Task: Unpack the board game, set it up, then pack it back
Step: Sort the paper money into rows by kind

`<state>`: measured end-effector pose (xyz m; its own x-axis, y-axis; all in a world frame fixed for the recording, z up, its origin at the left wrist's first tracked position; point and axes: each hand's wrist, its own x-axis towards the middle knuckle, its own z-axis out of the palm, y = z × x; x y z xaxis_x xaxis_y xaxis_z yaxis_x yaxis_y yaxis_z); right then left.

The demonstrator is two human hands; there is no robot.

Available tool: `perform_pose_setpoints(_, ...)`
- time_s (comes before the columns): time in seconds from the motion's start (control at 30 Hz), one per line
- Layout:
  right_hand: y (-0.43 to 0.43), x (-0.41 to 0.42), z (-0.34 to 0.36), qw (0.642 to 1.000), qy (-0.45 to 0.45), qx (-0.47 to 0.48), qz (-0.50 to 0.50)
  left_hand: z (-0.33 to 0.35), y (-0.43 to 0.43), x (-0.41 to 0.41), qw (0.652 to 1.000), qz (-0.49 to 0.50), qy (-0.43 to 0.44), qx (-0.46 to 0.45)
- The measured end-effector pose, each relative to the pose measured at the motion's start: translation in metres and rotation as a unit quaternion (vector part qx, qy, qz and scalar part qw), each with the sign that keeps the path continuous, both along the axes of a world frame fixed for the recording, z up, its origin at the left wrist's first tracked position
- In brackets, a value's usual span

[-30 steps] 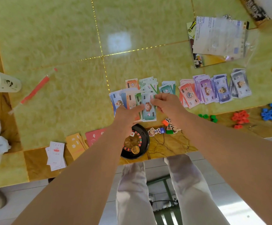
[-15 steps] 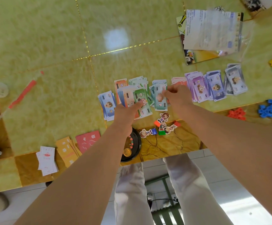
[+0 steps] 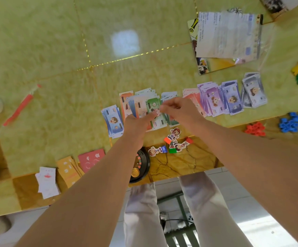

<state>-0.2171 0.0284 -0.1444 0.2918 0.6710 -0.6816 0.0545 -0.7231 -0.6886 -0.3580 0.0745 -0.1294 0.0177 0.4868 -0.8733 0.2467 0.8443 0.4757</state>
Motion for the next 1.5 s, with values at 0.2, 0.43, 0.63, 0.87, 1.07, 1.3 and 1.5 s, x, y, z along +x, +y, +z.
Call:
perform_pose_setpoints(0.2, 0.001, 0.001, 0.005, 0.999, 0.010, 0.002, -0.051, 0.008, 0.002, 0.011, 0.999, 0.011, -0.033, -0.012)
perform_pose_setpoints(0.43, -0.002, 0.004, 0.007, 0.994, -0.048, -0.034, -0.088, 0.013, 0.000, 0.005, 0.999, -0.005, -0.040, 0.025)
perform_pose_setpoints(0.63, -0.013, 0.010, 0.001, 0.985, -0.133, -0.048, -0.095, 0.007, 0.002, -0.019, 0.997, 0.056, -0.023, 0.046)
perform_pose_setpoints(0.87, 0.007, -0.021, -0.001, 0.995, -0.086, -0.026, -0.051, 0.009, 0.006, -0.035, 0.996, 0.050, -0.015, 0.068)
perform_pose_setpoints(1.07, 0.024, -0.038, -0.016, 0.987, -0.147, -0.040, -0.042, 0.004, 0.013, -0.045, 0.998, 0.037, 0.006, 0.052)
perform_pose_setpoints(1.3, 0.032, -0.046, -0.020, 0.977, -0.202, -0.051, -0.048, -0.004, 0.021, -0.049, 0.997, 0.032, 0.030, 0.056)
perform_pose_setpoints(1.5, 0.031, -0.044, -0.018, 0.979, -0.194, -0.041, -0.052, -0.003, 0.024, -0.047, 0.998, 0.037, 0.018, 0.046)
